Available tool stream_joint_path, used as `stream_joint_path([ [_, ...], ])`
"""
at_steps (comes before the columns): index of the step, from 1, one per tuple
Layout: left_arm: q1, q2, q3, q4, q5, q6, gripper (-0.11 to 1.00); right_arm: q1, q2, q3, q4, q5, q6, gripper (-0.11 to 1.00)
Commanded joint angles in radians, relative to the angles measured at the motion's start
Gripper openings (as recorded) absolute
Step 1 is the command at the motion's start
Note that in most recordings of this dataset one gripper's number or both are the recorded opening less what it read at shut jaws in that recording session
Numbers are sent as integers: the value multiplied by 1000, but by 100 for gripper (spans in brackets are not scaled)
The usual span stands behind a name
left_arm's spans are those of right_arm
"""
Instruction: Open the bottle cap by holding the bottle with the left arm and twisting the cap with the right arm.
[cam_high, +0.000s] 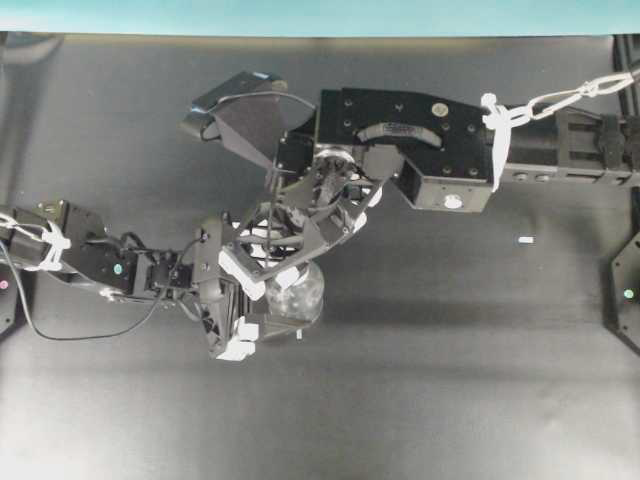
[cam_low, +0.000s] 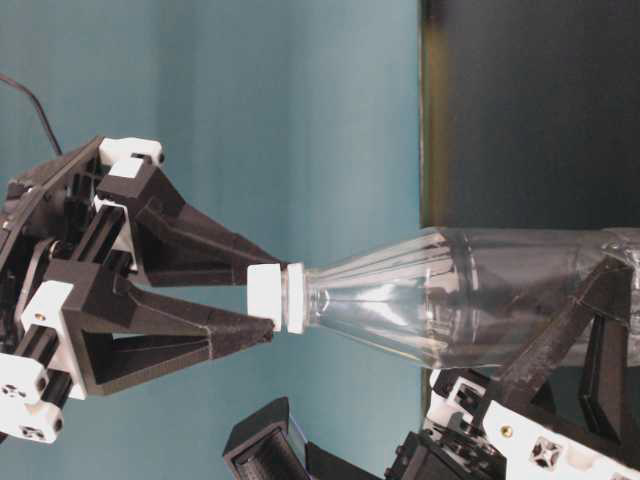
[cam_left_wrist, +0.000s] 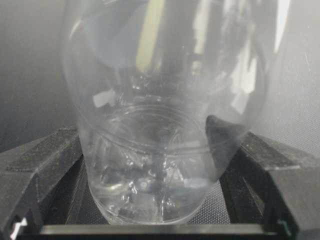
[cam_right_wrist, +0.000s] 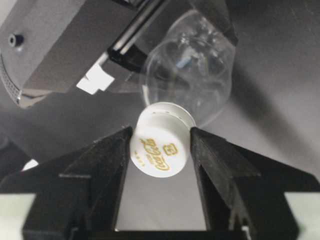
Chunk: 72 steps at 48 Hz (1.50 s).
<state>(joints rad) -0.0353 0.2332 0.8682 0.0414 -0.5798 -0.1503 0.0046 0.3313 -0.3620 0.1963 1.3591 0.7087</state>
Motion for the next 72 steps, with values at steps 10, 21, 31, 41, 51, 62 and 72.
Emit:
stream_joint_path([
  [10, -20, 25, 17, 5, 17, -11, 84, 18, 6, -25, 0, 9, -224, 37],
  [21, -20, 23, 20, 5, 17, -11, 84, 18, 28, -75, 0, 63, -549, 37],
  [31, -20, 23, 20, 5, 17, -11, 84, 15, 43, -109, 0, 94, -810, 37],
  [41, -20, 23, 20, 5, 17, -11, 84, 20, 43, -112, 0, 94, -1055, 37],
  [51, -21, 23, 18, 5, 17, -11, 84, 20, 43, -112, 0, 87, -1172, 37],
  [62, -21, 25, 17, 5, 17, -11, 84, 20, 43, -112, 0, 87, -1172, 37],
  [72, -21, 23, 18, 5, 17, -14, 84, 20, 40, -109, 0, 83, -1169, 37],
])
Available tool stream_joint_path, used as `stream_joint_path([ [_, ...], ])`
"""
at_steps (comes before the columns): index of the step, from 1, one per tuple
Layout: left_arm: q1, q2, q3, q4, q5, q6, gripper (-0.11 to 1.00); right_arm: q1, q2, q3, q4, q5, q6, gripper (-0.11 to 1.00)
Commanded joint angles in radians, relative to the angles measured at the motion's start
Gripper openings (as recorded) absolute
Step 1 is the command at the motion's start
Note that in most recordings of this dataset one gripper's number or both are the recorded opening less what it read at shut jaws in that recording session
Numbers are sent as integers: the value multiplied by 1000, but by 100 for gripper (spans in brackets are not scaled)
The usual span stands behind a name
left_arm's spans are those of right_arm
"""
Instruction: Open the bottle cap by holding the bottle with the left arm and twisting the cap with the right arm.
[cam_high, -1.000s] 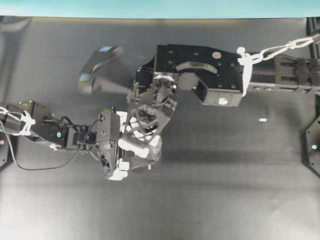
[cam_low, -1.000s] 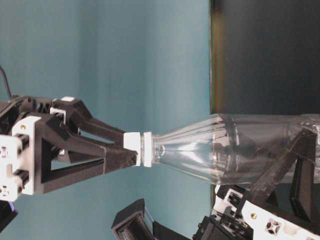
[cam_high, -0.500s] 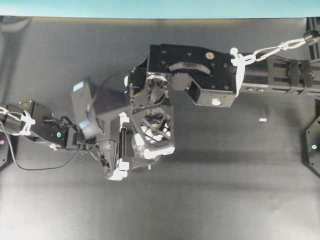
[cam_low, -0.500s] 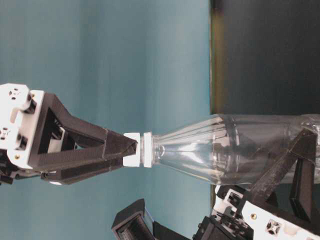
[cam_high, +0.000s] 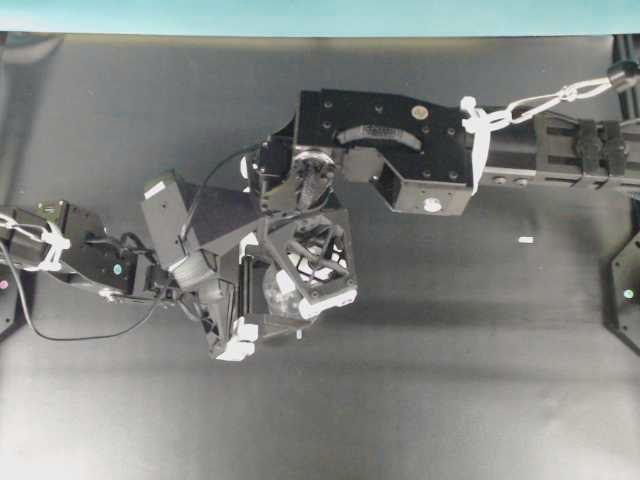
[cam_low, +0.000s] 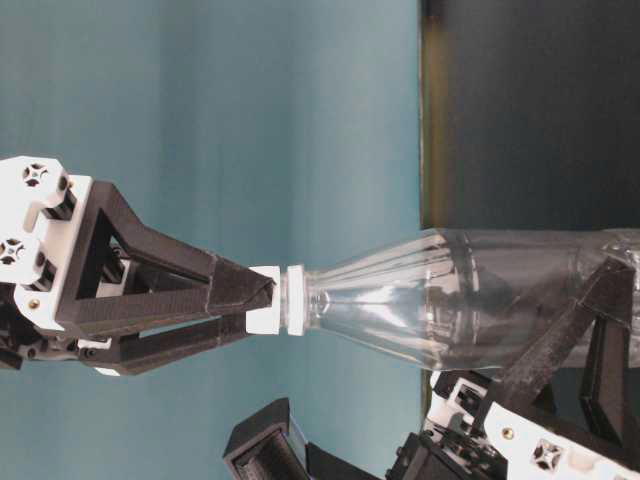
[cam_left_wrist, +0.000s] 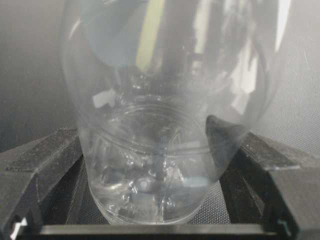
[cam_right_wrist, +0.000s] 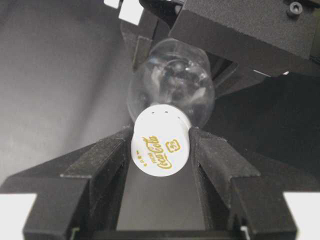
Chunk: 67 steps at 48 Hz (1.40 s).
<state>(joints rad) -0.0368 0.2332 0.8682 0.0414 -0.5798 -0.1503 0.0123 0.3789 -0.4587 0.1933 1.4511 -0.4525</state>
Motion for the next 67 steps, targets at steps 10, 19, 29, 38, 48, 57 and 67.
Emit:
stream_joint_path([
  [10, -20, 25, 18, 5, 17, -14, 84, 12, -11, -8, -5, -15, -8, 37],
  [19, -20, 23, 18, 5, 17, -12, 84, 11, -12, -5, -5, -29, -12, 37],
  [29, -20, 23, 17, 5, 17, -12, 84, 9, -28, 20, -6, -49, -12, 49],
  [38, -20, 25, 17, 5, 17, -12, 84, 11, -61, 57, -15, -71, -3, 75],
  [48, -20, 23, 18, 5, 17, -12, 84, 15, -109, 35, -21, -63, 117, 76],
  [57, -20, 23, 17, 5, 17, -14, 84, 8, -123, -48, -34, 17, 522, 79],
  [67, -21, 23, 15, 5, 17, -14, 84, 2, -71, -186, -32, 137, 991, 80],
])
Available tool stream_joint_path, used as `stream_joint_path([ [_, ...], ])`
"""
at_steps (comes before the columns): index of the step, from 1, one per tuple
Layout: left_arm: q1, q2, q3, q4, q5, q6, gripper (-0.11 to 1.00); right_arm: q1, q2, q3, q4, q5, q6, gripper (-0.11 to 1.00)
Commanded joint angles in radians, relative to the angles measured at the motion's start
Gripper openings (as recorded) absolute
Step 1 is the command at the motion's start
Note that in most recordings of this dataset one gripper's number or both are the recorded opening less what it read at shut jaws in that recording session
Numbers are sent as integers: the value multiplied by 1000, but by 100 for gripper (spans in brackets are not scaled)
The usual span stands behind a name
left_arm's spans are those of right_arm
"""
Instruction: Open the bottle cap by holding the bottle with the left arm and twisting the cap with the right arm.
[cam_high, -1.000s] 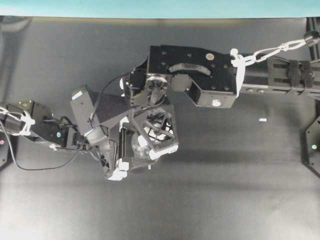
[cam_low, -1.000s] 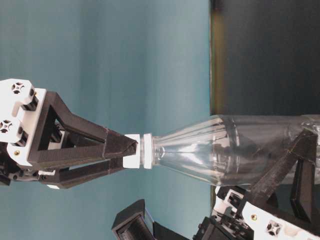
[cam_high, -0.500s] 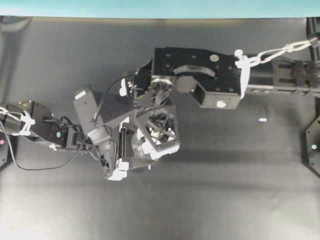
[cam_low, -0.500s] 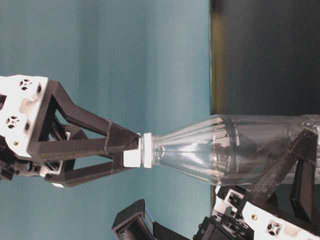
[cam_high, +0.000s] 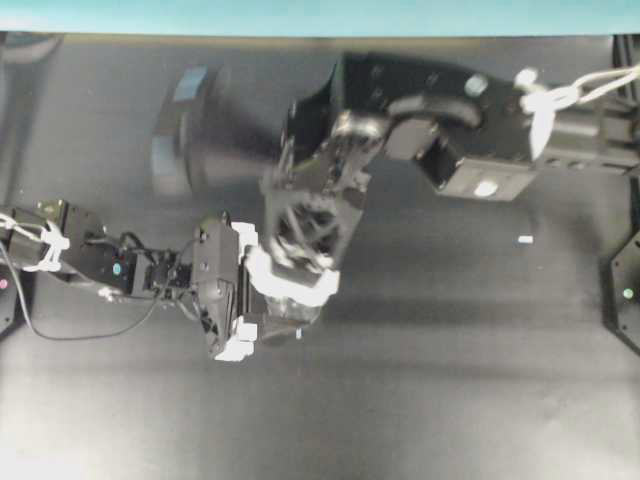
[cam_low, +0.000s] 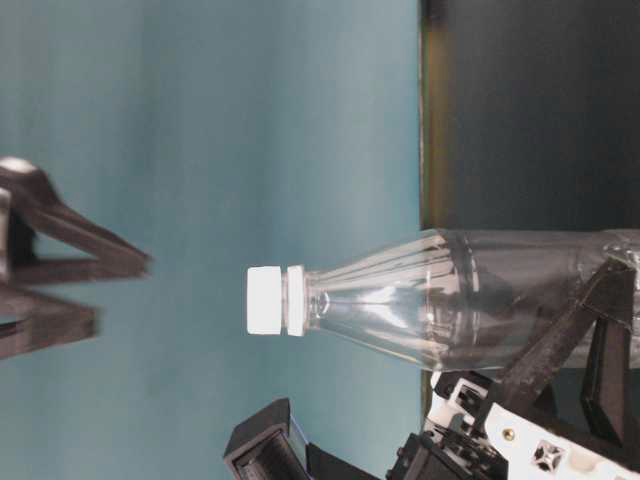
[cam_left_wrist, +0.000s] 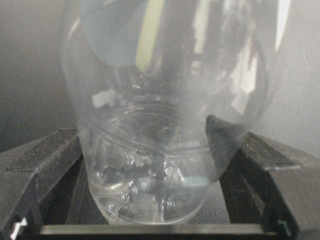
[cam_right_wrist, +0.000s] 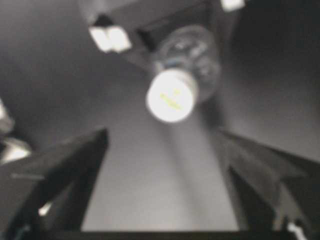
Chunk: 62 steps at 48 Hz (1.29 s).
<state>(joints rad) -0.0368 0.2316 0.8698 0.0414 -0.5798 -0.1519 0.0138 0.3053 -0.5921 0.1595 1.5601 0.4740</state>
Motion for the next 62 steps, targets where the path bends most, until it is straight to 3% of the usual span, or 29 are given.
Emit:
stream_joint_path([
  [1, -20, 25, 15, 5, 17, -12, 84, 3, 9, -61, 3, 35, 78, 80],
  [13, -20, 23, 12, 5, 17, -14, 84, 9, 78, -121, -3, 57, 249, 80],
  [30, -20, 20, 14, 5, 17, -14, 84, 14, 98, 25, -12, 20, 189, 80],
  [42, -20, 20, 17, 5, 17, -15, 84, 15, 75, 121, -12, -86, 187, 79],
  [53, -20, 20, 15, 5, 17, -15, 84, 15, 61, 155, -12, -104, 189, 78],
  [58, -21, 20, 14, 5, 17, -15, 84, 15, 61, 155, -12, -109, 186, 72],
  [62, -20, 20, 14, 5, 18, -14, 84, 14, 61, 155, -15, -118, 183, 57],
])
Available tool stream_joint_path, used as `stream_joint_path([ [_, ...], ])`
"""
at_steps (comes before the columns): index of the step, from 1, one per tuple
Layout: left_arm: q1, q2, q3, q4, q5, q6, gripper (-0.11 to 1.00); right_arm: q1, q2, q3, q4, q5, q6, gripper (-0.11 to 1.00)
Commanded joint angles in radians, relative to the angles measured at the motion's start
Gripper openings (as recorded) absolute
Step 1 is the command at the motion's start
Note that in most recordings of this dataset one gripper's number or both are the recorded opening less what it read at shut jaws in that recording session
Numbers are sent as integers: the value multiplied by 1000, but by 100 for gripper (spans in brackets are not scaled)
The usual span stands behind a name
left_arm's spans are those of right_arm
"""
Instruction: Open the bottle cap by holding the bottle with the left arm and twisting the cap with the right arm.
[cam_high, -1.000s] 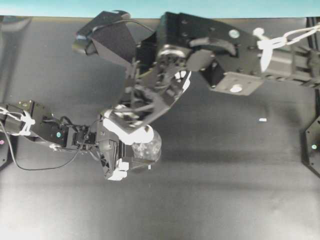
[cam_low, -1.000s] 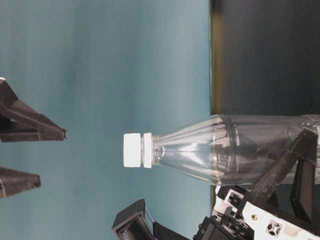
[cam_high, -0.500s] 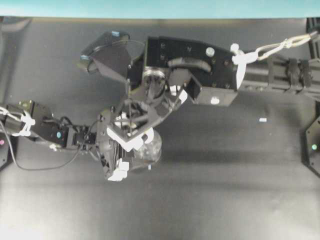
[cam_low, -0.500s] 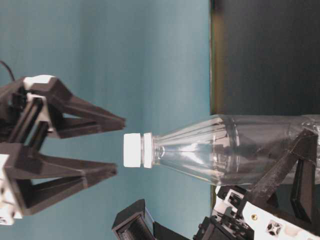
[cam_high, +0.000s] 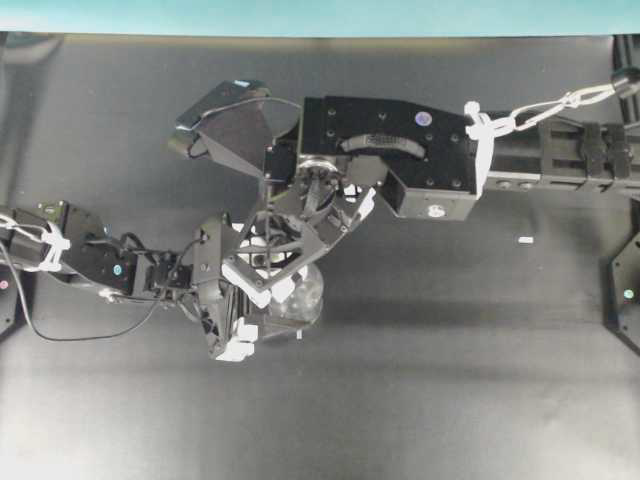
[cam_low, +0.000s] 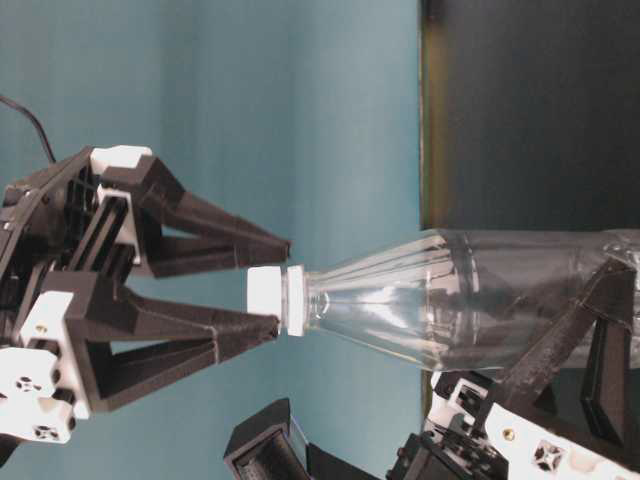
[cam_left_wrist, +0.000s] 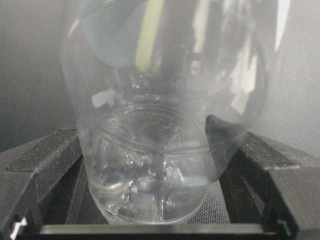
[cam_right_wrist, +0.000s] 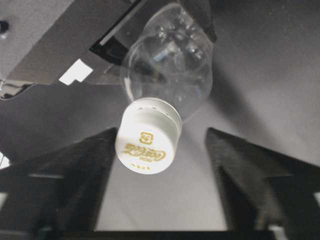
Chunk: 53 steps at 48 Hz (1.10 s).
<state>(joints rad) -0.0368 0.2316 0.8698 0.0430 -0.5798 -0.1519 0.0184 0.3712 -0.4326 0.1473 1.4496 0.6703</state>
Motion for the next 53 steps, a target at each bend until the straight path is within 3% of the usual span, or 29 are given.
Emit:
stream_joint_path([
  [1, -20, 20, 14, 3, 17, -15, 84, 11, -5, -5, -3, -9, -15, 52],
  [5, -20, 20, 15, 3, 17, -15, 84, 11, -5, -5, -5, -15, -40, 36],
  [17, -20, 20, 18, 3, 17, -15, 84, 14, 0, -20, 0, -6, -209, 36],
  [25, -20, 20, 18, 3, 17, -14, 84, 17, 3, -37, 3, -2, -411, 36],
  [35, -20, 20, 18, 3, 17, -14, 84, 29, 5, -40, 8, 2, -752, 36],
  [42, -20, 20, 18, 3, 17, -14, 84, 37, 5, -40, 8, -5, -951, 36],
  [53, -20, 18, 18, 3, 17, -14, 84, 38, 3, -40, 6, -3, -1129, 36],
])
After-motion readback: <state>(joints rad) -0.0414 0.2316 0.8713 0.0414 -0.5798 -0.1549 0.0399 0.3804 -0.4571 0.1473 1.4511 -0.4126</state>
